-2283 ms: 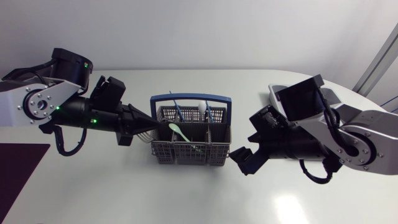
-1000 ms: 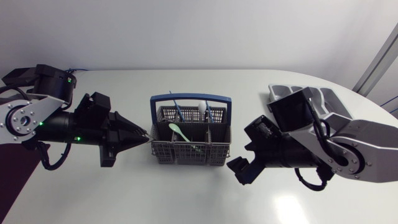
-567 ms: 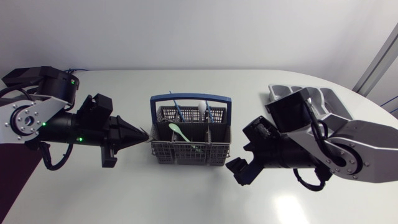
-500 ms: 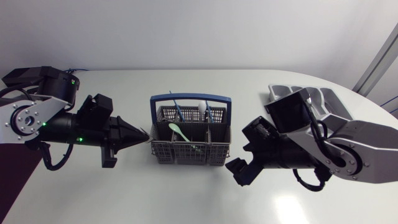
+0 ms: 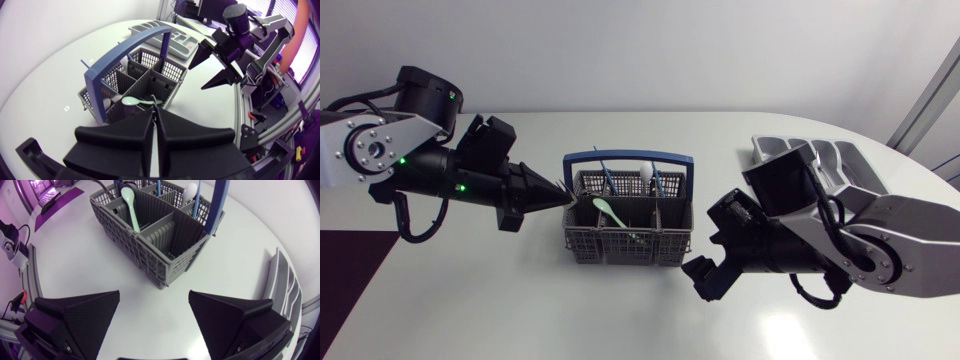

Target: Unload the cutlery basket into the drawer organizer.

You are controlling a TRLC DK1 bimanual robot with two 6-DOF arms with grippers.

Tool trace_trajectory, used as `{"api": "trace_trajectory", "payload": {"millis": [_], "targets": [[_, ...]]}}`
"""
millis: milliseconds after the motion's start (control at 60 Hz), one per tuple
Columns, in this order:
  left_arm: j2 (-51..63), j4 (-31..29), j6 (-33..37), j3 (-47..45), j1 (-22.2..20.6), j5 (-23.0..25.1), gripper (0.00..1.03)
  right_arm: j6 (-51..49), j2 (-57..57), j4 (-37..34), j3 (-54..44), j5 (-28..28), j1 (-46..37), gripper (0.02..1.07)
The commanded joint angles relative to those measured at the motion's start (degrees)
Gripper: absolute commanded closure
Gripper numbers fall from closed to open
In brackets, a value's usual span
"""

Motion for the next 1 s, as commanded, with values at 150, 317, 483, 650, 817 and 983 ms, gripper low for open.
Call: {"api": "trace_trajectory", "payload": {"millis": [150,317,483,650,817,983], "targets": [[1.12,-7.17,-5.69,8.54,-2.62,0.72,1.0,-0.07,-0.38,-0.29,-1.86,0.4,0.69,0.07],[2.88,-14.9,-7.97,14.26,-2.71,0.81,1.0,0.01,-1.17,-0.73,-1.77,0.48,1.31,0.07],[-0.02,-18.59,-8.41,16.54,-2.53,0.72,1.0,-0.16,-3.02,-2.22,-1.25,0.57,1.49,0.07],[-9.43,-19.03,-8.24,16.37,-2.8,-0.25,1.0,-1.48,-7.68,-3.37,-0.81,1.28,1.66,0.07],[-17.86,-17.27,-7.71,13.55,-5.52,-0.25,1.0,-2.53,-13.57,-4.24,-0.54,3.47,4.3,0.07],[-22.43,-12.79,-7.62,8.63,-9.3,-0.25,1.0,-6.67,-19.72,-5.04,-0.1,5.41,9.13,0.07]]}}
